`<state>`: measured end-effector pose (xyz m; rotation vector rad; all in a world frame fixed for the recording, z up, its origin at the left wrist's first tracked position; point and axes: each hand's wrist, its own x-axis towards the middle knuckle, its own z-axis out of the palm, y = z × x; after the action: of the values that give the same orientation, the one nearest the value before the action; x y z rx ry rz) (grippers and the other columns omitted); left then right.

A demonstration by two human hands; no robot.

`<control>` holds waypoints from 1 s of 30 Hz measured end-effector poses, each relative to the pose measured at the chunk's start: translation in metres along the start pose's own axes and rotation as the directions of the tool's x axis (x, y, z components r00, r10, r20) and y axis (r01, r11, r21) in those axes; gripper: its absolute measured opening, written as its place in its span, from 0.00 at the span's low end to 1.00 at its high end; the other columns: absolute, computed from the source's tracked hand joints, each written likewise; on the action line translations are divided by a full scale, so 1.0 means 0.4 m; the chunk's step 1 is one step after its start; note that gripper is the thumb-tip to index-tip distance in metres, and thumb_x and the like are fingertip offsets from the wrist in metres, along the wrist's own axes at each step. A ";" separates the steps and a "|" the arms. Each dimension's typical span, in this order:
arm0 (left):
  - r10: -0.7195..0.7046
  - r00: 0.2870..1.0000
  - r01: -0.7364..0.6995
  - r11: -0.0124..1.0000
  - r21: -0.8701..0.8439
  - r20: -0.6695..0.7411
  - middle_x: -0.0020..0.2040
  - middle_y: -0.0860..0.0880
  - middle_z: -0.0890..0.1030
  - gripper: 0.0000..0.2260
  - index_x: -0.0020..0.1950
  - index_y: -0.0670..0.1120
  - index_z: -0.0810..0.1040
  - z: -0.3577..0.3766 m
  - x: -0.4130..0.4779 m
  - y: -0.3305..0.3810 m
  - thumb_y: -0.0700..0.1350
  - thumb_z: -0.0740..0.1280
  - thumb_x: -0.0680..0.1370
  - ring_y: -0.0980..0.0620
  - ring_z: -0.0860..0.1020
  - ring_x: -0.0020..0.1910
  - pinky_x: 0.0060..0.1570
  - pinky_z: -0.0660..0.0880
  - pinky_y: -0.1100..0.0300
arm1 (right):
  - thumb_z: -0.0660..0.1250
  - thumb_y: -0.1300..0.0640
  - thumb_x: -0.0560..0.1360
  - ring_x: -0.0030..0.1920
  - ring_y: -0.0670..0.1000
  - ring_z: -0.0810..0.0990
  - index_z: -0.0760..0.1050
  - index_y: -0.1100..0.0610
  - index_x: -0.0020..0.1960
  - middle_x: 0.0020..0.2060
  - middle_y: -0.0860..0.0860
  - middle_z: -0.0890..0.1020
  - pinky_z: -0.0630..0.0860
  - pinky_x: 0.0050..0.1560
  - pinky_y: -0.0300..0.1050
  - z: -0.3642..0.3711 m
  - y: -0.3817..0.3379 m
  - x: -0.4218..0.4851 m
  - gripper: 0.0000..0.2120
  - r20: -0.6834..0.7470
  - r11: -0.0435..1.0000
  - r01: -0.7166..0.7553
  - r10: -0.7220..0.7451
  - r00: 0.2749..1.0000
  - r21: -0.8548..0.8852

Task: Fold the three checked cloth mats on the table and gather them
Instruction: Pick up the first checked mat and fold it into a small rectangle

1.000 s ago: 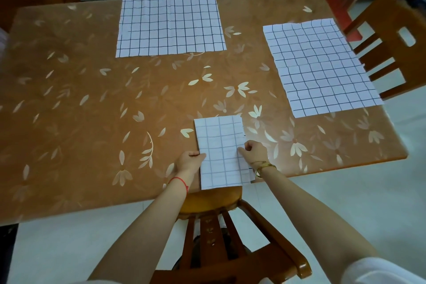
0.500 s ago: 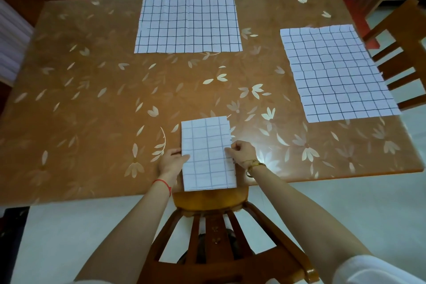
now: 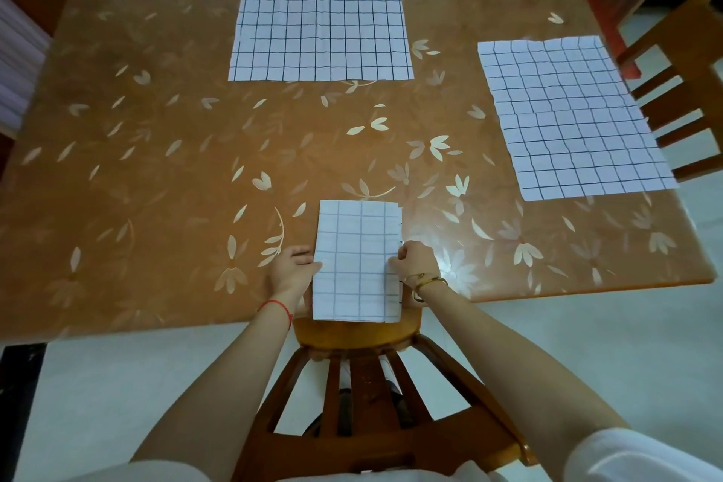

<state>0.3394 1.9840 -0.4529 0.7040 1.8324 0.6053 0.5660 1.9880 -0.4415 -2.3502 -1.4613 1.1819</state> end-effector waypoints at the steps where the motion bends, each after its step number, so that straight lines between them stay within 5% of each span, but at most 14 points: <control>1: 0.005 1.000 -0.005 1.000 0.003 -0.005 0.50 0.46 0.83 0.18 0.58 0.45 0.78 -0.001 -0.001 -0.001 0.33 0.74 0.70 0.46 0.82 0.51 0.56 0.80 0.46 | 0.64 0.65 0.71 0.38 0.52 0.73 0.67 0.56 0.33 0.33 0.50 0.74 0.65 0.32 0.39 0.002 -0.001 0.000 0.11 -0.009 1.000 0.000 0.000 1.000 0.004; 4: 0.008 1.000 -0.008 1.000 0.004 -0.022 0.50 0.47 0.83 0.18 0.58 0.46 0.78 -0.001 -0.001 -0.004 0.34 0.75 0.70 0.46 0.82 0.52 0.55 0.80 0.46 | 0.65 0.65 0.71 0.39 0.51 0.74 0.68 0.56 0.34 0.37 0.51 0.76 0.68 0.39 0.40 0.009 -0.004 -0.003 0.10 -0.045 0.999 0.014 -0.012 0.999 0.036; 11: 0.034 0.993 -0.038 0.999 -0.037 -0.113 0.49 0.49 0.82 0.18 0.59 0.46 0.77 -0.026 0.005 -0.010 0.37 0.75 0.71 0.47 0.81 0.53 0.55 0.80 0.45 | 0.67 0.62 0.71 0.35 0.49 0.73 0.70 0.57 0.37 0.33 0.48 0.74 0.67 0.33 0.39 0.015 -0.035 0.011 0.07 -0.095 0.983 0.163 -0.156 0.983 0.082; 16: 0.131 0.989 -0.122 0.986 0.117 -0.072 0.48 0.51 0.81 0.19 0.61 0.45 0.76 -0.038 -0.012 -0.004 0.38 0.75 0.72 0.50 0.80 0.51 0.55 0.79 0.51 | 0.66 0.62 0.71 0.39 0.52 0.73 0.74 0.60 0.41 0.43 0.53 0.74 0.69 0.39 0.41 0.034 -0.023 0.023 0.01 -0.057 0.993 0.118 -0.120 0.991 -0.030; 22: 0.240 0.971 -0.232 0.935 0.267 0.004 0.50 0.49 0.81 0.19 0.60 0.46 0.76 -0.040 -0.015 0.004 0.37 0.74 0.72 0.49 0.81 0.49 0.51 0.80 0.52 | 0.61 0.70 0.71 0.40 0.52 0.70 0.70 0.60 0.44 0.44 0.53 0.70 0.66 0.41 0.40 0.043 -0.018 0.007 0.07 -0.079 0.986 0.163 -0.160 0.984 0.034; 26: 0.418 0.906 -0.396 0.783 0.479 0.065 0.62 0.48 0.76 0.21 0.65 0.48 0.74 -0.047 0.010 0.011 0.41 0.73 0.73 0.47 0.74 0.61 0.61 0.76 0.48 | 0.62 0.70 0.68 0.46 0.53 0.70 0.67 0.61 0.54 0.50 0.54 0.70 0.69 0.44 0.43 0.051 -0.011 -0.007 0.16 -0.126 0.968 0.240 -0.230 0.965 0.071; 30: 0.552 0.798 -0.564 0.542 0.623 0.243 0.75 0.50 0.66 0.27 0.76 0.49 0.64 -0.056 0.052 0.047 0.41 0.66 0.78 0.45 0.61 0.75 0.73 0.61 0.44 | 0.64 0.62 0.68 0.58 0.57 0.70 0.67 0.61 0.68 0.62 0.57 0.72 0.73 0.58 0.51 0.047 -0.033 0.012 0.28 -0.196 0.889 0.390 -0.438 0.877 -0.240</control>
<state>0.3157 2.0103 -0.4458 1.8471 1.7812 0.2956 0.5451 1.9935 -0.4508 -2.0369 -1.9276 0.6398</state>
